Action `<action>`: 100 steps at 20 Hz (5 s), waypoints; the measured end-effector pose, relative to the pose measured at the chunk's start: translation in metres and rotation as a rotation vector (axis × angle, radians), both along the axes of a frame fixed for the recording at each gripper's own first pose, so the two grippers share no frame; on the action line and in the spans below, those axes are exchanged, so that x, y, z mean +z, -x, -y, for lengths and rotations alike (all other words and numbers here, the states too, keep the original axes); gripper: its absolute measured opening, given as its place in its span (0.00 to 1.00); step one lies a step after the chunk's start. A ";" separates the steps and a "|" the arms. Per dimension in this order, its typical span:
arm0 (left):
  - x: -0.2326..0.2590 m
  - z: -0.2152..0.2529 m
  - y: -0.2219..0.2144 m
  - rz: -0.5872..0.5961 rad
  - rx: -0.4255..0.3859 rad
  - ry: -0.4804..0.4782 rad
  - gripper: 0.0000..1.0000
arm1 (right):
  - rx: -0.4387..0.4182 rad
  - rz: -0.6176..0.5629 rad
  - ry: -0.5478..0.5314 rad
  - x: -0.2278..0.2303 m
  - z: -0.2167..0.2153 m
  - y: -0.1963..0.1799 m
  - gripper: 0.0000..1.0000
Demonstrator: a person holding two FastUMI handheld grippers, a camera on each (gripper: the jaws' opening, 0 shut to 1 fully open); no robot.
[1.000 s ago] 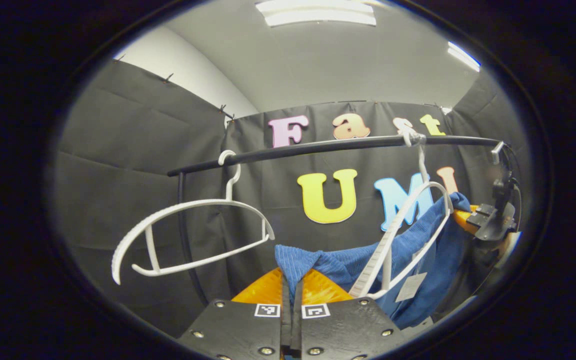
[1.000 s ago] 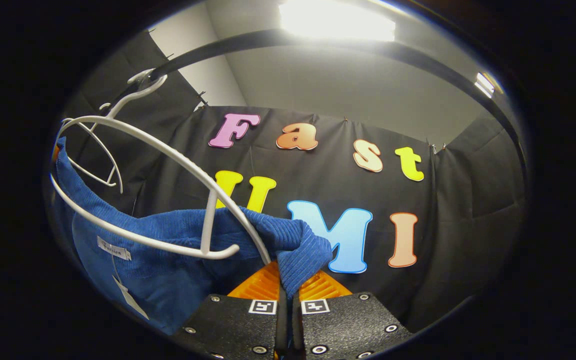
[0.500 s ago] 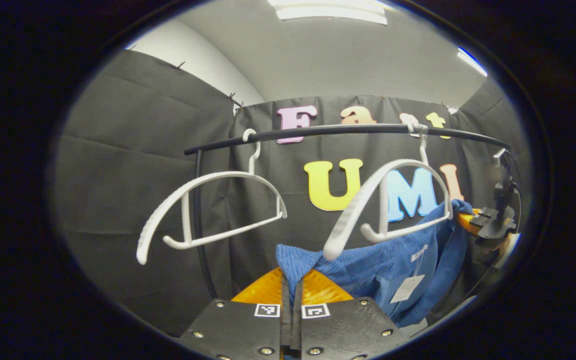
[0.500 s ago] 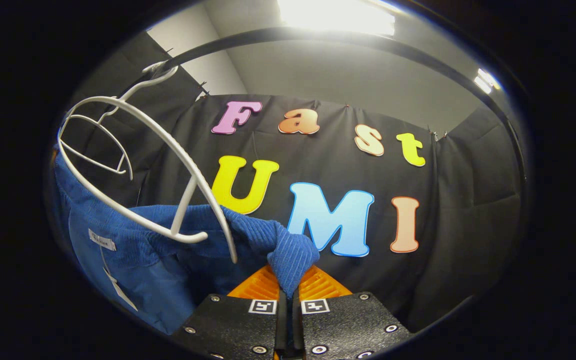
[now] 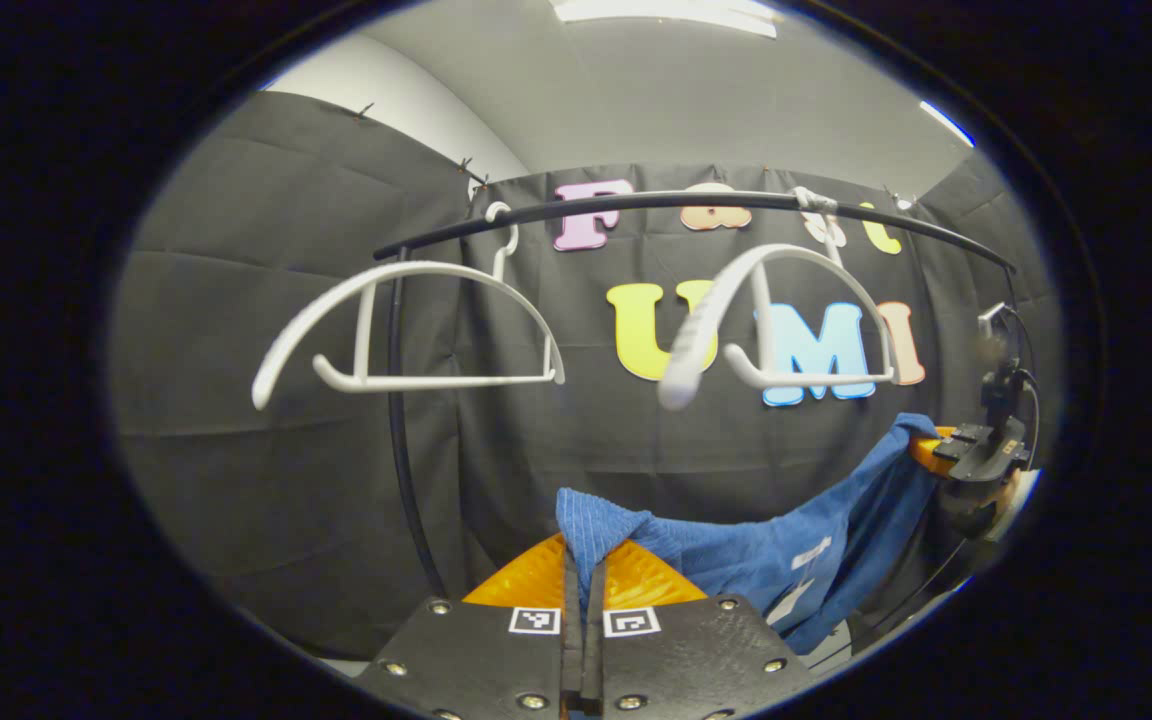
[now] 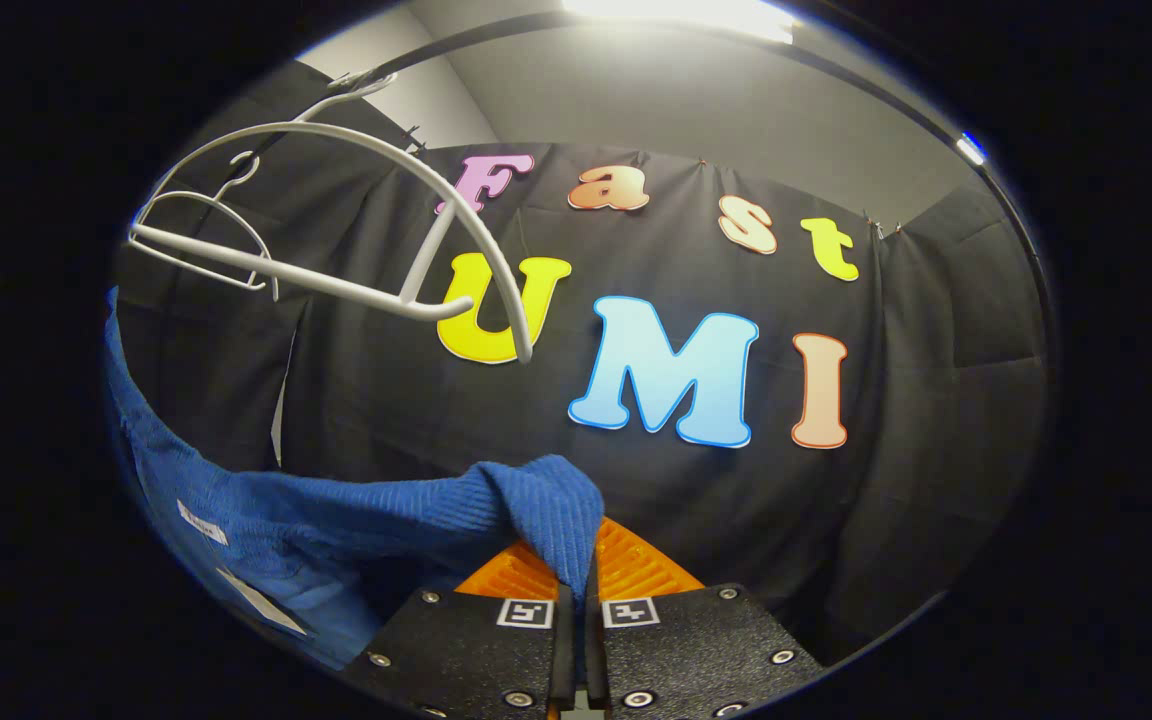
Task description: Grasp the clothes on the hanger with both hands and then place them into the laundry hamper below.
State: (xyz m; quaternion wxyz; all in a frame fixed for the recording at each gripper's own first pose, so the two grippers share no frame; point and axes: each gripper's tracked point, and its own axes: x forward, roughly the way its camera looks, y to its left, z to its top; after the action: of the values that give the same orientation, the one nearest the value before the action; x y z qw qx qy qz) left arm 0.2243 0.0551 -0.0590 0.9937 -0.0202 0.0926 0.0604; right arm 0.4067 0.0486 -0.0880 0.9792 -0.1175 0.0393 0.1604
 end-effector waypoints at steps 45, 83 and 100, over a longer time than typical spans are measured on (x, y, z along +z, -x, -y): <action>-0.086 0.142 0.184 -0.109 -0.450 0.177 0.05 | 0.025 -0.270 -0.076 -0.078 -0.052 0.362 0.04; -0.288 0.127 0.238 -0.557 -0.367 -0.004 0.93 | -0.054 -0.772 0.124 -0.252 -0.011 0.437 0.97; 0.007 0.121 0.213 0.021 -0.253 0.009 0.98 | -0.145 -0.167 -0.059 0.011 0.069 0.414 0.96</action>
State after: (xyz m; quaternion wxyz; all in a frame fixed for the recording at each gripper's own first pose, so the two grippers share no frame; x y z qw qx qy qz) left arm 0.0108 -0.0657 -0.0521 0.9942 -0.0134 0.0844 -0.0659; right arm -0.0069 -0.0207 -0.0774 0.9846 -0.0715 0.1245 0.0994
